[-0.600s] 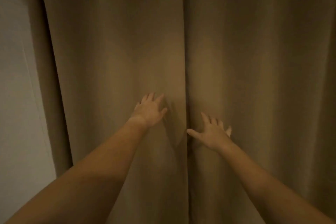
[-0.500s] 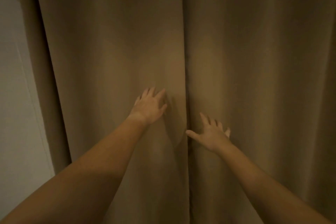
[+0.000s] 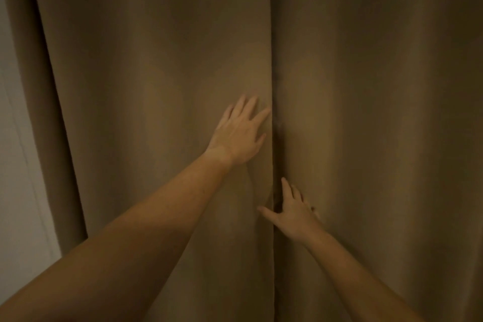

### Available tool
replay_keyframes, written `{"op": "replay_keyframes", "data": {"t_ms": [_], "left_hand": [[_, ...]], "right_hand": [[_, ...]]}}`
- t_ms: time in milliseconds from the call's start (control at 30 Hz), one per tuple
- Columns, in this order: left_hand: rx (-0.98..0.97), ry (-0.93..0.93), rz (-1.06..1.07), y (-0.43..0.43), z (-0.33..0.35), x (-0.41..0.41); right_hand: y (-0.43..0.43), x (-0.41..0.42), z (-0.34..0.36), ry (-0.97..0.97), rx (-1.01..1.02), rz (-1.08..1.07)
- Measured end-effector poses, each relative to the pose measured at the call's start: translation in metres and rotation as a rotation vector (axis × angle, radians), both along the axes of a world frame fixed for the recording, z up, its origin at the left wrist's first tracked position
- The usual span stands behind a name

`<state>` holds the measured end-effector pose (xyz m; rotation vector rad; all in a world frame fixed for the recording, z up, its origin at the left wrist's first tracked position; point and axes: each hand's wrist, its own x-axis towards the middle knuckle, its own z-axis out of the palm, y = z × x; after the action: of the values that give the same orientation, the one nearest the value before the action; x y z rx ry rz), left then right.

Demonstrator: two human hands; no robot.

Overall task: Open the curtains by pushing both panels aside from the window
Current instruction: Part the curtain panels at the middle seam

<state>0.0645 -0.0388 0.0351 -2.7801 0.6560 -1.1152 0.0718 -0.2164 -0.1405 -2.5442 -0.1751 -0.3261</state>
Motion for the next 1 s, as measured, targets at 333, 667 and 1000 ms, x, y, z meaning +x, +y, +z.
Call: {"op": "replay_keyframes", "data": {"t_ms": [333,667,1000], "left_hand": [[0.163,-0.198,0.098,-0.031,0.012,0.064],[0.271,-0.270,0.207,-0.038,-0.002,0.095],[0.307,-0.256,0.372,-0.002,-0.005,0.114]], "right_hand": [[0.005,0.067,-0.008,0.013,0.081,0.124],[0.015,0.092,-0.016,0.051,0.071,0.182],[0.050,0.103,-0.019,0.027,-0.035,0.210]]}}
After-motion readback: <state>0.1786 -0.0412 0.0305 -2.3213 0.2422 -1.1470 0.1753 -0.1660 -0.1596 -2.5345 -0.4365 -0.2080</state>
